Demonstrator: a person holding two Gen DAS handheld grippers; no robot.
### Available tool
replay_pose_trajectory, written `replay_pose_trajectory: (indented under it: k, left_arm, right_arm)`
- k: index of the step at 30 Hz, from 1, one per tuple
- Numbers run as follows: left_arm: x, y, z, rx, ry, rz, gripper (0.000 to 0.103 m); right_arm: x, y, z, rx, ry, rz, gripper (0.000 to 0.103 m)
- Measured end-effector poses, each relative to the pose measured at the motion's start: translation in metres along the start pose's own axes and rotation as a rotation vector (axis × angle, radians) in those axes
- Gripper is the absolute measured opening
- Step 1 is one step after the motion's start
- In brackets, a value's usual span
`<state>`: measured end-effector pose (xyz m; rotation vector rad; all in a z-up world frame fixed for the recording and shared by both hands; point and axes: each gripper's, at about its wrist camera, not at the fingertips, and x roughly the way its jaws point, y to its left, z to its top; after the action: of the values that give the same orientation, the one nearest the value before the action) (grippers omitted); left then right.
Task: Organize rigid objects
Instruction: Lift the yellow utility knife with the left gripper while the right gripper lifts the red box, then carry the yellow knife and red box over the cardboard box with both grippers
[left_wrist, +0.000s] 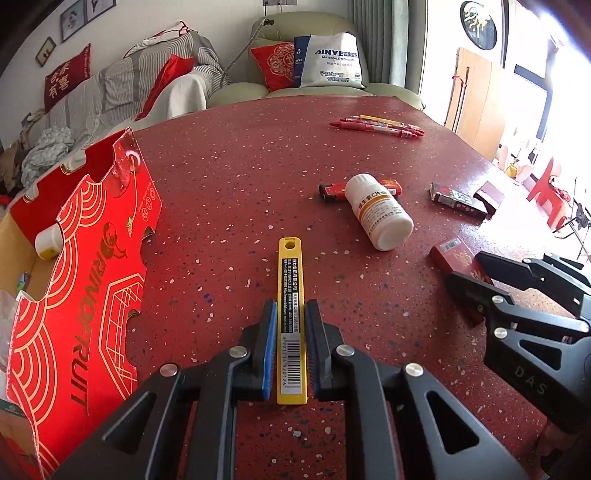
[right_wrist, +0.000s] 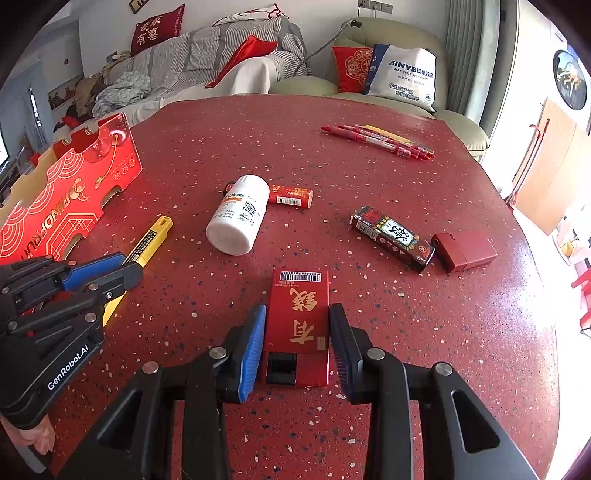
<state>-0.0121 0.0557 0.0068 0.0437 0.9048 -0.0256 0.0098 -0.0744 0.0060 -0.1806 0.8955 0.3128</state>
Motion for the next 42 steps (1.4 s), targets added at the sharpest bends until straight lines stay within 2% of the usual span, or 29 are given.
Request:
replay_pose_trajectory:
  k: [29,34,42]
  left_arm:
    - [-0.007,0.000,-0.007,0.007,0.000,0.006,0.016]
    - [-0.020,0.005,-0.022,-0.031,0.004,-0.034,0.016]
    - [-0.060,-0.001,-0.045,-0.049,-0.048,-0.102,0.016]
  right_arm:
    - [-0.005,0.002,-0.005,-0.005,0.016,0.015,0.036]
    - [-0.021,0.000,-0.024,0.027,0.011,0.066,0.036]
    - [-0.059,-0.014,-0.049,0.196,-0.058,0.212,0.036]
